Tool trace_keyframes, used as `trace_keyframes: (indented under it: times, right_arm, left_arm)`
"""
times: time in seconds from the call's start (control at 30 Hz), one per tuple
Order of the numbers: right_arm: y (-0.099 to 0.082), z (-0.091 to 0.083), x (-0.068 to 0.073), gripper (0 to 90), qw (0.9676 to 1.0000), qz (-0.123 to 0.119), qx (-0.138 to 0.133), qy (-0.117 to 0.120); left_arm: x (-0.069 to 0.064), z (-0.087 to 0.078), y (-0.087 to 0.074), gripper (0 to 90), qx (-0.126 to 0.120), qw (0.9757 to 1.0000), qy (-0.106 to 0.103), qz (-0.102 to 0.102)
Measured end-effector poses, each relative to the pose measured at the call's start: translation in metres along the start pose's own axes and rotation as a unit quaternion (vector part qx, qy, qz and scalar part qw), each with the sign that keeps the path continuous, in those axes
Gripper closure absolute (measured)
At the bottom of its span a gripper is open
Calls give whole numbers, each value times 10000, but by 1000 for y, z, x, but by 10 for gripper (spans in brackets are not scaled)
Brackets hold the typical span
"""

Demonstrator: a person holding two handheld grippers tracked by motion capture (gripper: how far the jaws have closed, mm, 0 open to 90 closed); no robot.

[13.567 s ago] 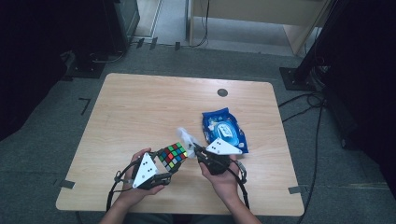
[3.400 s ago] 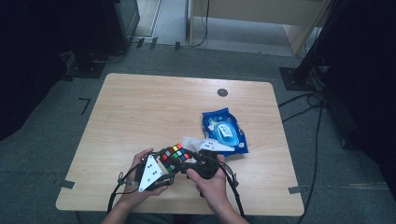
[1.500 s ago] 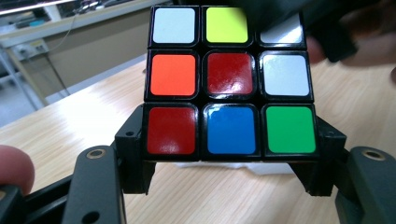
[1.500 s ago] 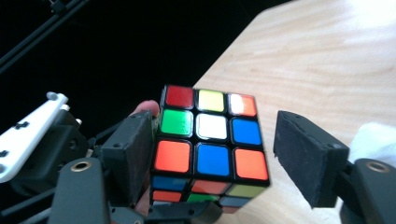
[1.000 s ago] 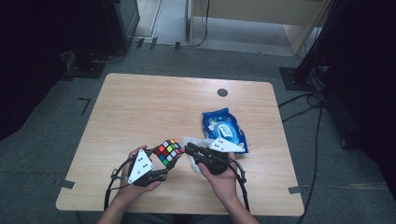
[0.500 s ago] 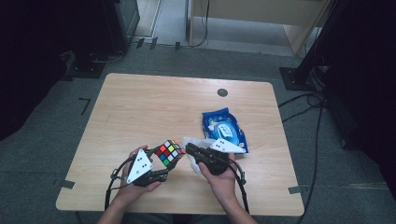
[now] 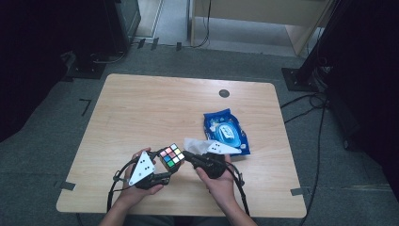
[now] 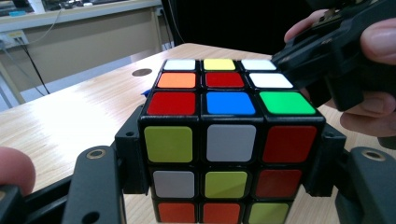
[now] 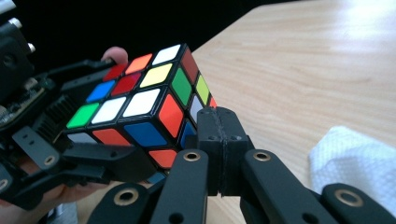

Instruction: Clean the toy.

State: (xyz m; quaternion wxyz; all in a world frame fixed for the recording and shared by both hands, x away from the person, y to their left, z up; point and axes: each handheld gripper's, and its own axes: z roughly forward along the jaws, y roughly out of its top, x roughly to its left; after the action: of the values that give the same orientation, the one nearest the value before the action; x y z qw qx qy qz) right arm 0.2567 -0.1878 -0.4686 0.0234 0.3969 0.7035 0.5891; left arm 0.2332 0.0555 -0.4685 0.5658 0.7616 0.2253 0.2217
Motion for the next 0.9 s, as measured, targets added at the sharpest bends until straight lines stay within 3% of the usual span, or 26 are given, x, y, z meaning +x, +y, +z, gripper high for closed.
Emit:
trace_keyframes:
  times: [0.1, 0.13, 0.17, 0.2, 0.23, 0.27, 0.3, 0.33, 0.37, 0.4, 0.43, 0.53, 0.57, 0.6, 0.63, 0.67, 0.7, 0.73, 0.77, 0.83, 0.9]
  right_arm:
    - [1, 1, -5, 765, 10000, 32, 82, -8]
    - [3, 0, -6, 708, 9999, -36, 84, -142]
    - [3, 0, -6, 708, 9999, -36, 84, -142]
    - [5, -4, -11, 610, 9953, -546, 44, -804]
    - [5, -4, -11, 610, 9953, -546, 44, -804]
    - [3, -5, -17, 508, 9799, -1209, 203, -1573]
    - [1, -4, -23, 492, 9739, -1399, 366, -1751]
    - [-1, -2, -28, 478, 9716, -1448, 566, -1787]
    - [-1, -2, -28, 478, 9716, -1448, 566, -1787]
    - [-4, -1, -33, 475, 9694, -1451, 693, -1857]
    - [-10, 4, -40, 477, 9651, -1473, 848, -1994]
    - [-17, 13, -41, 445, 9607, -1596, 1069, -2004]
    - [-20, 17, -40, 415, 9572, -1672, 1160, -2056]
    - [-22, 21, -40, 387, 9515, -1817, 1235, -2155]
    - [-22, 21, -40, 387, 9515, -1817, 1235, -2155]
    - [-28, 27, -41, 394, 9416, -1933, 1408, -2372]
    - [-29, 28, -42, 413, 9419, -1898, 1460, -2356]
    - [-30, 28, -44, 434, 9459, -1802, 1407, -2302]
    - [-30, 28, -44, 434, 9459, -1802, 1407, -2302]
    - [-29, 26, -47, 521, 9547, -1478, 1407, -2167]
    - [-29, 25, -48, 553, 9563, -1409, 1421, -2131]
  left_arm:
    - [2, 0, 0, 340, 11, 10000, 74, -9]
    - [3, -1, 1, 341, 8, 10000, 94, -26]
    - [3, -1, 1, 341, 8, 10000, 94, -26]
    - [5, -2, 0, 341, 29, 9999, 130, -34]
    - [5, -2, 0, 341, 29, 9999, 130, -34]
    - [8, -2, -2, 341, 80, 9998, 171, -68]
    - [9, -2, -2, 341, 80, 9998, 186, -79]
    - [10, -2, -3, 340, 98, 9997, 199, -79]
    - [10, -2, -3, 341, 98, 9997, 199, -79]
    - [10, -2, -3, 341, 100, 9997, 203, -88]
    - [11, -2, -3, 341, 102, 9997, 207, -88]
    - [10, -1, -4, 340, 145, 9997, 193, -67]
    - [10, -1, -5, 341, 150, 9997, 194, -72]
    - [10, -1, -5, 341, 158, 9997, 189, -72]
    - [10, -1, -5, 341, 158, 9997, 189, -72]
    - [10, 0, -5, 341, 164, 9997, 187, -71]
    - [10, 0, -5, 341, 164, 9997, 187, -71]
    - [9, 0, -5, 341, 162, 9997, 181, -78]
    - [9, 0, -5, 340, 162, 9997, 181, -78]
    - [9, 0, -5, 340, 154, 9997, 173, -87]
    - [9, 0, -5, 341, 159, 9997, 164, -90]
